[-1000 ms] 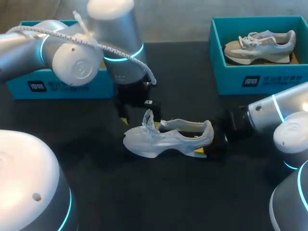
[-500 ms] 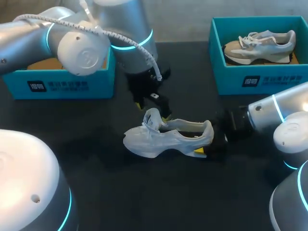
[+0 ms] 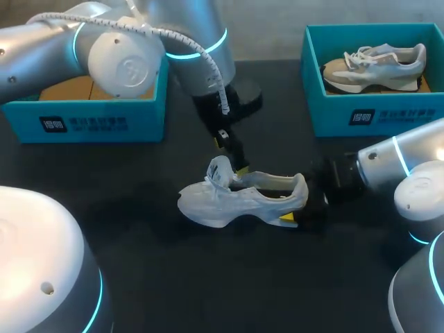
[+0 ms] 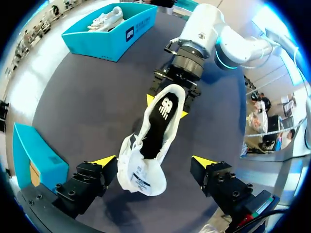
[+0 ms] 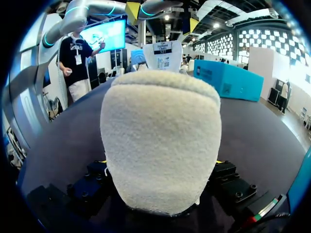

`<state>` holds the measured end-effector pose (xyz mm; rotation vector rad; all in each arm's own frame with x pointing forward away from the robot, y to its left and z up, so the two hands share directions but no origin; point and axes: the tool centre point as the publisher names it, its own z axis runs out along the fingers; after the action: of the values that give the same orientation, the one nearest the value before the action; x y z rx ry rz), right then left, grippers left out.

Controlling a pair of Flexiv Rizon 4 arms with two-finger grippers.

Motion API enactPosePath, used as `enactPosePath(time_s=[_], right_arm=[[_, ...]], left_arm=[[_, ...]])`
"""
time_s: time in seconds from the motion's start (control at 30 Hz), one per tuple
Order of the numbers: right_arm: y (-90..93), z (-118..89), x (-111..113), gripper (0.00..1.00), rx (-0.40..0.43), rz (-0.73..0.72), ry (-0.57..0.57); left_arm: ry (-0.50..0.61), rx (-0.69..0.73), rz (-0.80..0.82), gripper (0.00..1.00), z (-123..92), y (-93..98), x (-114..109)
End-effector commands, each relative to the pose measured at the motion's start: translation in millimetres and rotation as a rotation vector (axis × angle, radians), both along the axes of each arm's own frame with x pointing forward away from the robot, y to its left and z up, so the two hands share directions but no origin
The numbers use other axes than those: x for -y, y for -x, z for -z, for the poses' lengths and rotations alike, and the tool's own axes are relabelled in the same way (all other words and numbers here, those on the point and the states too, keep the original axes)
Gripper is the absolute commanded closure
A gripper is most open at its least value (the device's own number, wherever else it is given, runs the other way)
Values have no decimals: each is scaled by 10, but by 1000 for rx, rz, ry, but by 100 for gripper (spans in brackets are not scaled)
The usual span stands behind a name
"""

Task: Take the shoe out of the shoebox, open the shoe tongue, remove and reinsert the insole, then place the shoe into the shoebox

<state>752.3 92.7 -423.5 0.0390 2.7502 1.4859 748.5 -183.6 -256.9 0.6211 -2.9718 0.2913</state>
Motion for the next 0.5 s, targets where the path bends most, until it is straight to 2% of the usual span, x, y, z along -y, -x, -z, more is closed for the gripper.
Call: enactPosePath(time_s=[0.03, 0.33, 0.5], right_arm=[[0, 40, -43, 100, 0, 2, 5], [0, 40, -43, 100, 0, 2, 5], [0, 40, -43, 100, 0, 2, 5]], left_arm=[[-42, -1, 2, 0, -53, -2, 114], [-42, -1, 2, 0, -53, -2, 114], [74, 39, 71, 0, -28, 37, 258]])
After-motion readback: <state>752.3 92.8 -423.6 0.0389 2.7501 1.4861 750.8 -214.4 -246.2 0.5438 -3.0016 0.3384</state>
